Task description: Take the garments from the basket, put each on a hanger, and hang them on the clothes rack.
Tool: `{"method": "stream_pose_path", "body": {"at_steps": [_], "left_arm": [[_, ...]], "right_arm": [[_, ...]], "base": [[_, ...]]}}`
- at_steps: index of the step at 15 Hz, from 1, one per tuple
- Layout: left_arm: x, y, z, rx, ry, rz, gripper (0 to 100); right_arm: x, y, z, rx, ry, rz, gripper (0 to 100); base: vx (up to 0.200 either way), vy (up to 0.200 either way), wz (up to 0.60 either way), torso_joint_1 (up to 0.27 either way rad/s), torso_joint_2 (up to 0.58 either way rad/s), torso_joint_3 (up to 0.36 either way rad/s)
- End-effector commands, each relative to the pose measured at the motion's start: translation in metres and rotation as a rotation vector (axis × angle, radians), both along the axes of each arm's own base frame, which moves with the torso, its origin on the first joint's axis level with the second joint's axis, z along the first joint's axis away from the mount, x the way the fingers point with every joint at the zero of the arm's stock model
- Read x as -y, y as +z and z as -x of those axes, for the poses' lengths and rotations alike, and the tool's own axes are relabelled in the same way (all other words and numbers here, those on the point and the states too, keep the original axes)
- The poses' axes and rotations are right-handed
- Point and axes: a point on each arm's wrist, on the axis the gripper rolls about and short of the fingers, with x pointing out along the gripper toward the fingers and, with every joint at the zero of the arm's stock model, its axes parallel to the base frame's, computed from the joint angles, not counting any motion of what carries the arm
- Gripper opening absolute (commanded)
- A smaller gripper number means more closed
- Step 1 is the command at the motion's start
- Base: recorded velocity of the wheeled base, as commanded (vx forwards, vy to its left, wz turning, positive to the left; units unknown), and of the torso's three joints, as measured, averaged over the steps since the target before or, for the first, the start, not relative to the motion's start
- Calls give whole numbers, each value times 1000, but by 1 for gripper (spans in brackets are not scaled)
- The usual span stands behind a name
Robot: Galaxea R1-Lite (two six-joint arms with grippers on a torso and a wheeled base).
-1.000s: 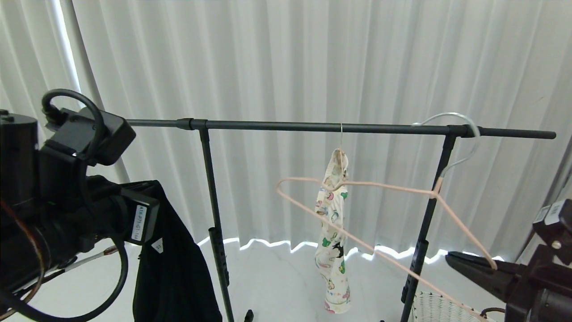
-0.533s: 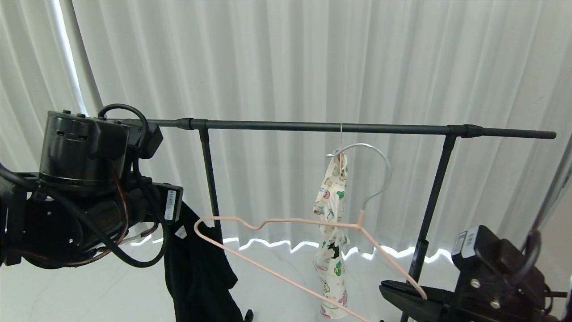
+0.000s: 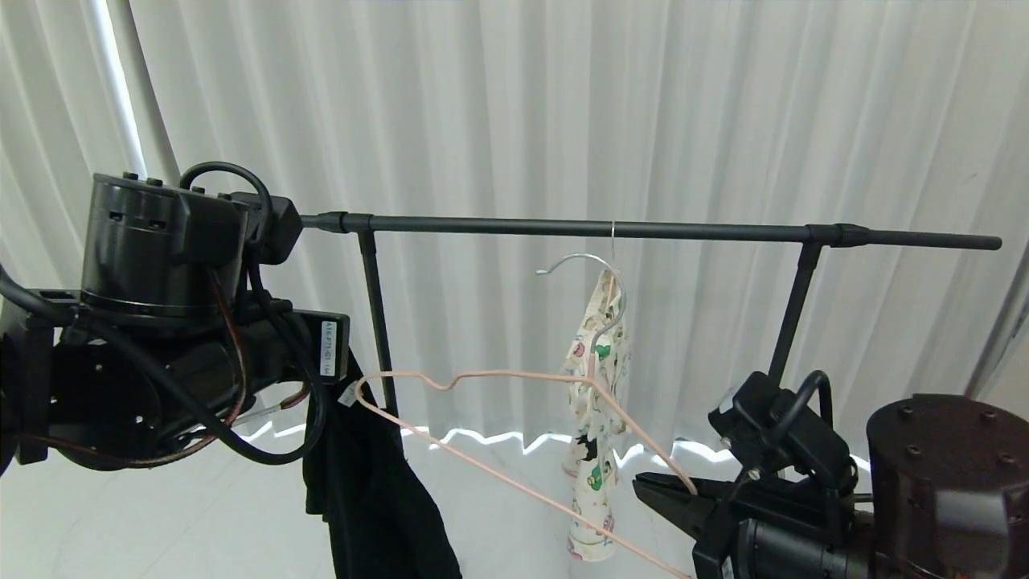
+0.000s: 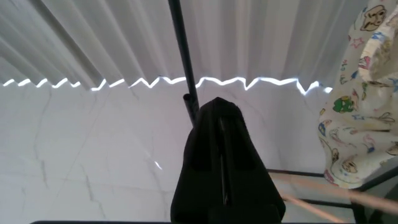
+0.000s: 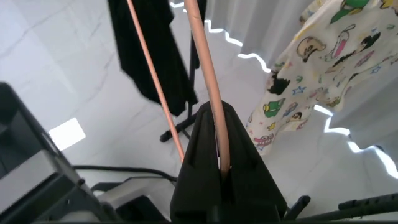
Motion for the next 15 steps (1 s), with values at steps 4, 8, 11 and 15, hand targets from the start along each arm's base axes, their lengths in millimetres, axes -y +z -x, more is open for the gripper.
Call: {"method": "stream_pose_path", "body": {"at_steps": [4, 8, 11, 15], "left_arm": [[1, 1, 1, 3, -7, 2, 0], [1, 0, 2, 2, -5, 2, 0], [1, 1, 2, 3, -5, 3, 0], [1, 0, 2, 3, -3, 7, 0]], "right_arm": [[-15, 5, -10, 3, -4, -21, 0], [-15, 11, -9, 14, -2, -39, 0], [-20, 11, -2, 13, 35, -39, 0], [-27, 7, -1, 4, 51, -25, 0]], "base": [[0, 0, 0, 0, 0, 0], [0, 0, 0, 0, 0, 0], [0, 0, 0, 0, 0, 0], [0, 0, 0, 0, 0, 0]]}}
